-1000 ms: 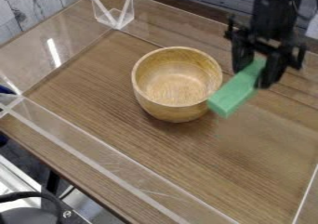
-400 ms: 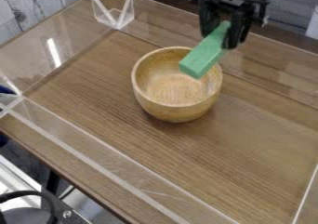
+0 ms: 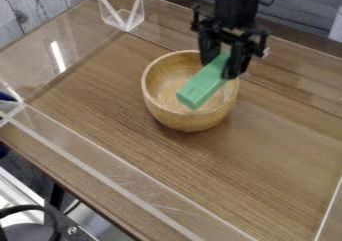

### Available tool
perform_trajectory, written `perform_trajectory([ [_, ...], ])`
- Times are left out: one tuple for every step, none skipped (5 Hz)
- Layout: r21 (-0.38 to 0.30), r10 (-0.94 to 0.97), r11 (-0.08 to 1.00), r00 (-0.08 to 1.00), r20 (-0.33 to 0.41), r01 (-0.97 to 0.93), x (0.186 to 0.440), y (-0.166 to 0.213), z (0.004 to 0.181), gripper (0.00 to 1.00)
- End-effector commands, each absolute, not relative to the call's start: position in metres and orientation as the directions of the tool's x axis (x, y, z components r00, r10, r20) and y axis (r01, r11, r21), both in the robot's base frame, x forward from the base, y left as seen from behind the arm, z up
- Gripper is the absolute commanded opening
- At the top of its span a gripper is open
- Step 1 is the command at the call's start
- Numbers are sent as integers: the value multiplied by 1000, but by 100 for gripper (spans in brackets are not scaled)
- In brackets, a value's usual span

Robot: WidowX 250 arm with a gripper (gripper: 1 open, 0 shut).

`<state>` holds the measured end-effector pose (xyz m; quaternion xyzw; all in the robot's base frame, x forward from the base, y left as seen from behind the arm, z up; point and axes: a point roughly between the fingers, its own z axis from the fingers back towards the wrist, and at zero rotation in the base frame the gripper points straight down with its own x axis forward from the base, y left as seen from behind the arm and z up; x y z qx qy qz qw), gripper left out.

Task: Put the green block in the brown bowl

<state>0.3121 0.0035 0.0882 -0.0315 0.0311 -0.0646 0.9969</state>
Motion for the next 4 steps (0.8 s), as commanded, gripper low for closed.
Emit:
perform_trajectory([
  [-56, -129, 990, 992, 12, 129, 314, 8, 107, 0],
  [-56, -126, 990, 991, 35, 128, 313, 10, 116, 0],
  [-57, -122, 990, 991, 53, 125, 314, 11, 122, 0],
  [-58, -124, 990, 990, 62, 128, 314, 12, 124, 0],
])
